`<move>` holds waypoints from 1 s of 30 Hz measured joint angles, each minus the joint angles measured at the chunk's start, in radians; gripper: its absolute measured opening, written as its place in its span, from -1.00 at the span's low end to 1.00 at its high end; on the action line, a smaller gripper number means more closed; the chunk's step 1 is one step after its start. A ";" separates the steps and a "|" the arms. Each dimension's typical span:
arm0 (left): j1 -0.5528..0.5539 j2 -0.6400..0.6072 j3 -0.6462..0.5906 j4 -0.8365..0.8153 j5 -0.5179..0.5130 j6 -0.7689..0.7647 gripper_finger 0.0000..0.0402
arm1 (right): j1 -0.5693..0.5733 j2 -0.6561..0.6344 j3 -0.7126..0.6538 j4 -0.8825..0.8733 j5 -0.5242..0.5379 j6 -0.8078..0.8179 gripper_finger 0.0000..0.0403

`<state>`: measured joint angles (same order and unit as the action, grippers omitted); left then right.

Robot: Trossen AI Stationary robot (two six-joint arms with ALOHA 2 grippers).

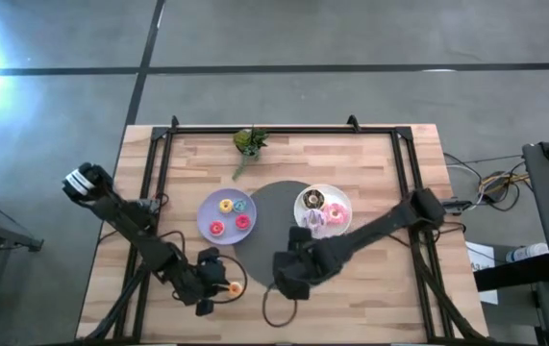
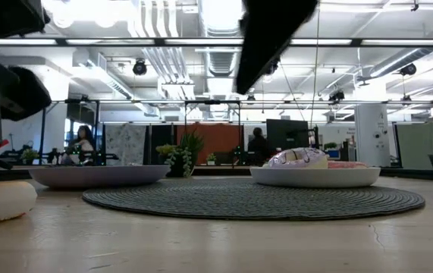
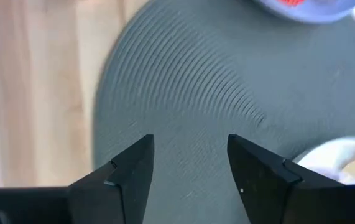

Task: Pick & Place donuts
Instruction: Put the small white donut on the purple plate

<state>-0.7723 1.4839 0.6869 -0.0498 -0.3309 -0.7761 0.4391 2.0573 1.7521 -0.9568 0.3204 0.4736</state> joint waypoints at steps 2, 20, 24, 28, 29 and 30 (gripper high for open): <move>0.001 0.017 0.011 0.001 0.001 0.001 -0.67 | 0.026 -0.009 -0.025 -0.003 0.009 0.050 -0.01; 0.037 0.032 0.070 -0.039 0.052 0.053 -0.53 | 0.103 -0.014 -0.086 -0.005 0.050 0.235 -0.01; -0.014 0.054 0.124 -0.054 0.048 0.193 -0.60 | 0.109 -0.014 -0.088 -0.004 0.050 0.235 -0.01; -0.021 0.120 0.176 -0.112 0.035 0.237 -0.61 | 0.109 -0.014 -0.106 -0.002 0.054 0.233 -0.01; -0.021 0.142 0.187 -0.132 0.022 0.248 -0.61 | 0.108 -0.014 -0.111 -0.002 0.054 0.233 -0.01; -0.021 0.164 0.201 -0.152 0.009 0.257 -0.60 | 0.108 -0.014 -0.118 0.001 0.054 0.234 -0.01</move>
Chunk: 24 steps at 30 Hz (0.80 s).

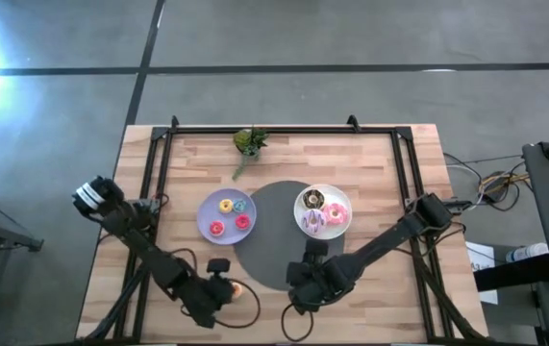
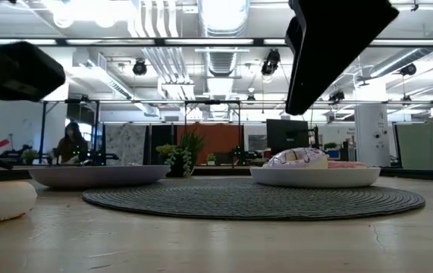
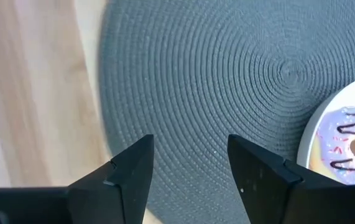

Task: Pick & Place donuts
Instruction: Put the small white donut on the purple plate

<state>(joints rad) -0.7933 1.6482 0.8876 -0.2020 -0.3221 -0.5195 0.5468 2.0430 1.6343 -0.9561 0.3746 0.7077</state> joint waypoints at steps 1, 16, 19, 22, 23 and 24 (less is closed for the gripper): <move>0.000 0.020 0.017 -0.019 -0.010 0.003 -0.59 | 0.000 0.000 -0.006 -0.001 0.000 0.000 -0.01; -0.005 0.124 0.109 -0.147 -0.040 -0.056 -0.52 | 0.005 0.000 -0.019 0.003 -0.006 0.016 -0.01; -0.004 0.120 0.109 -0.180 -0.074 -0.061 -0.67 | 0.006 0.000 -0.019 0.004 -0.006 0.020 -0.01; 0.001 0.105 0.110 -0.224 -0.092 -0.073 -0.89 | 0.006 0.000 -0.019 0.007 -0.005 0.019 -0.01; 0.005 0.099 0.113 -0.238 -0.091 -0.088 -0.94 | 0.006 0.000 -0.019 0.014 -0.004 0.018 -0.01; 0.008 0.092 0.116 -0.243 -0.092 -0.106 -0.96 | 0.007 0.000 -0.019 0.026 0.000 0.010 -0.01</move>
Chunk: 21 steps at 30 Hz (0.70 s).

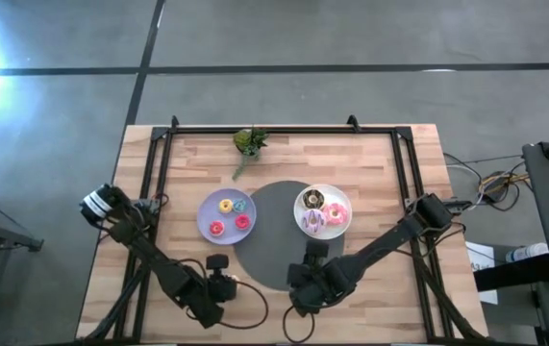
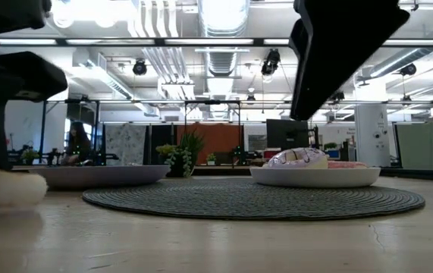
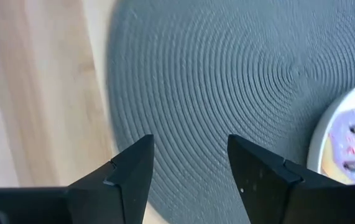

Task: Pick & Place donuts
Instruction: Put the small white donut on the purple plate

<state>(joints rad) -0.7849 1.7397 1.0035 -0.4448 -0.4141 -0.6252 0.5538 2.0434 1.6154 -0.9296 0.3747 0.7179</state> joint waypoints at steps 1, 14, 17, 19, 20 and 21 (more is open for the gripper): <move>0.001 -0.011 0.000 -0.002 0.000 -0.011 -0.97 | 0.000 0.000 0.000 0.016 0.005 -0.011 -0.01; 0.117 -0.427 -0.103 0.177 0.211 -0.058 -1.00 | -0.028 -0.059 0.006 0.364 0.061 -0.376 -0.13; 0.174 -0.534 -0.187 0.360 0.322 -0.080 -1.00 | -0.026 -0.082 0.019 0.420 0.148 -0.549 -0.16; 0.202 -0.588 -0.235 0.435 0.347 -0.079 -1.00 | -0.027 -0.089 0.029 0.444 0.172 -0.663 -0.16; 0.216 -0.607 -0.252 0.452 0.350 -0.072 -1.00 | -0.028 -0.089 0.032 0.461 0.172 -0.714 -0.15; 0.231 -0.623 -0.266 0.462 0.352 -0.067 -1.00 | -0.029 -0.089 0.034 0.482 0.172 -0.767 -0.14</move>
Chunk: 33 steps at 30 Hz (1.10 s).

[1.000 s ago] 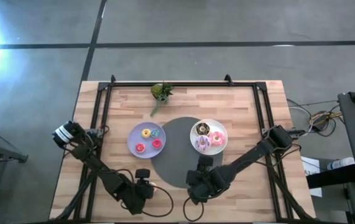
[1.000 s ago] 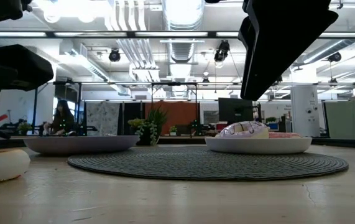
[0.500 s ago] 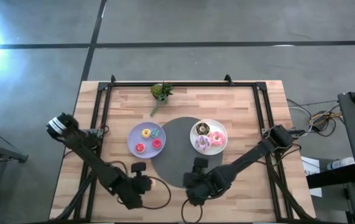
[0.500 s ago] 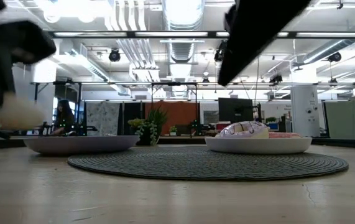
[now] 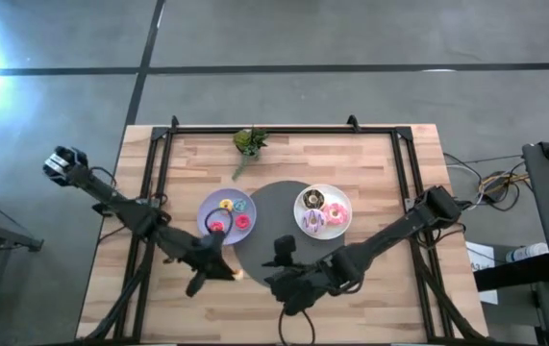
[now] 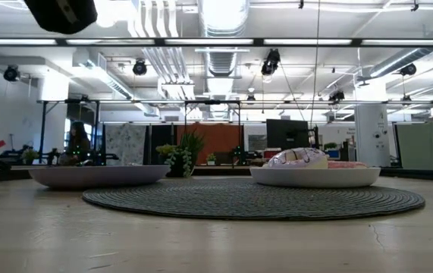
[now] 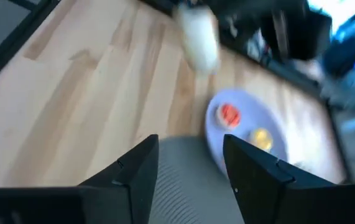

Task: Pick & Place donuts
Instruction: Put the small white donut on the purple plate

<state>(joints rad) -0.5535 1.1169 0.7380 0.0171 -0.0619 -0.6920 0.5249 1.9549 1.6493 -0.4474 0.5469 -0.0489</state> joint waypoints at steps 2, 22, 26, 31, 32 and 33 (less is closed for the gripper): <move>0.039 -0.019 -0.018 0.013 0.011 0.006 -1.00 | -0.003 0.000 0.000 0.037 0.000 -0.092 -0.12; 0.166 0.090 0.039 0.053 0.135 0.134 -1.00 | -0.057 0.005 0.007 0.092 -0.032 -0.077 0.05; 0.184 0.102 0.039 0.055 0.166 0.133 -1.00 | -0.069 0.005 0.007 0.092 -0.033 -0.074 0.01; 0.194 0.099 0.039 0.060 0.173 0.133 -1.00 | -0.077 0.005 0.007 0.092 -0.055 -0.057 -0.06; 0.197 0.098 0.039 0.060 0.173 0.133 -1.00 | -0.078 0.005 0.007 0.089 -0.059 -0.045 -0.09; 0.199 0.097 0.040 0.061 0.173 0.133 -1.00 | -0.081 0.005 0.007 0.086 -0.061 -0.030 -0.11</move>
<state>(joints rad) -0.3541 1.2141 0.7776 0.0783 0.1108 -0.5591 0.4444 1.9594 1.6566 -0.3612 0.4864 -0.0794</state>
